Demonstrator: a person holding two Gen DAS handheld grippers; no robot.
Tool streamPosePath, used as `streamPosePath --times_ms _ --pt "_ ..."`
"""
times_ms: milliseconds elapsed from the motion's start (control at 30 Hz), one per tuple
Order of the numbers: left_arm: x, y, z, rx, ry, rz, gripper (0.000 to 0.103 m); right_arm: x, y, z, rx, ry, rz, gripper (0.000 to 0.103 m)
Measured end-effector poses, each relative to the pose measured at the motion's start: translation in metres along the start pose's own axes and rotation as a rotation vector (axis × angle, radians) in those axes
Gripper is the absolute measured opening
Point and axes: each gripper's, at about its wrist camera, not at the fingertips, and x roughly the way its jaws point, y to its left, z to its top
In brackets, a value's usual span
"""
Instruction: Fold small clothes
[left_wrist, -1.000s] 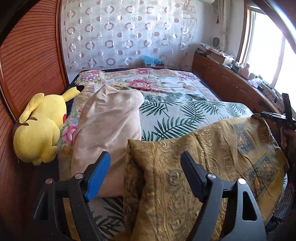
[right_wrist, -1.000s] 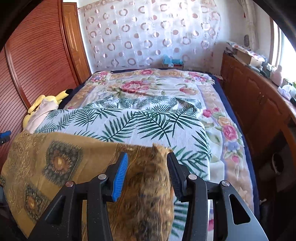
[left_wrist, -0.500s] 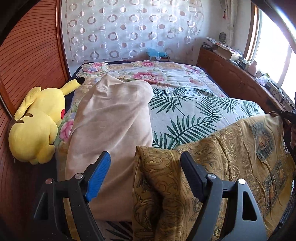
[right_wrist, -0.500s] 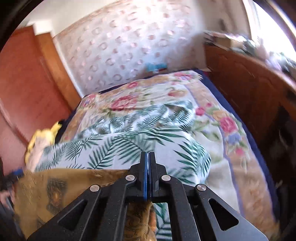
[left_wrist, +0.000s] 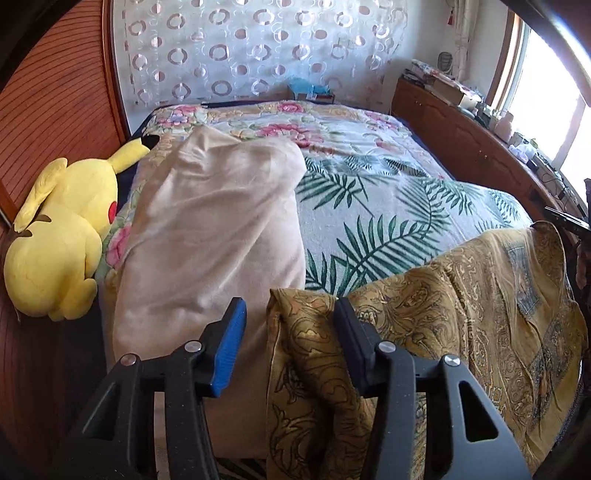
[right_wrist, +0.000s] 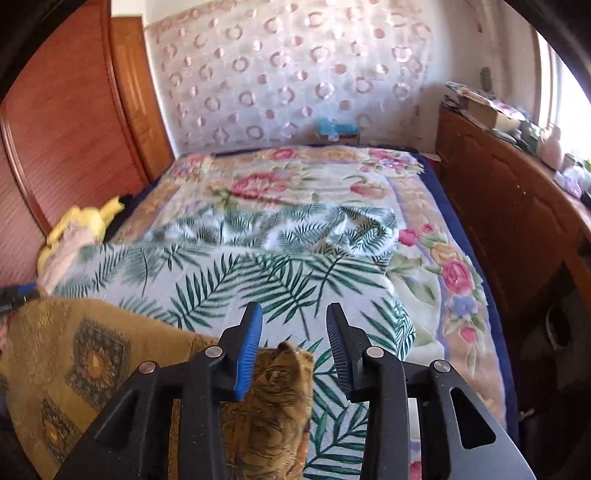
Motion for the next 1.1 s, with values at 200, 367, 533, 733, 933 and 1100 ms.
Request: streamPosePath --times_ms 200,367,533,733,933,1100 --pt "-0.003 -0.011 -0.005 0.04 0.011 -0.017 0.017 0.024 0.001 0.006 -0.02 0.089 0.005 0.032" --pt "-0.051 -0.029 -0.001 0.08 -0.134 -0.086 0.005 0.015 -0.003 0.02 -0.01 0.058 0.072 0.002" --pt "-0.131 -0.044 0.014 0.076 -0.357 -0.09 0.005 -0.034 -0.02 0.02 0.101 -0.103 0.1 0.0" --pt "-0.171 -0.033 0.027 0.05 -0.488 -0.04 0.005 -0.092 -0.048 0.01 0.248 -0.288 0.092 0.0" --pt "-0.086 -0.003 0.027 -0.005 -0.291 0.049 0.006 -0.053 -0.039 0.018 0.162 -0.152 -0.087 0.004" --pt "-0.067 -0.001 0.013 -0.002 -0.245 0.065 0.02 -0.056 -0.018 0.012 0.079 -0.148 -0.033 0.037"
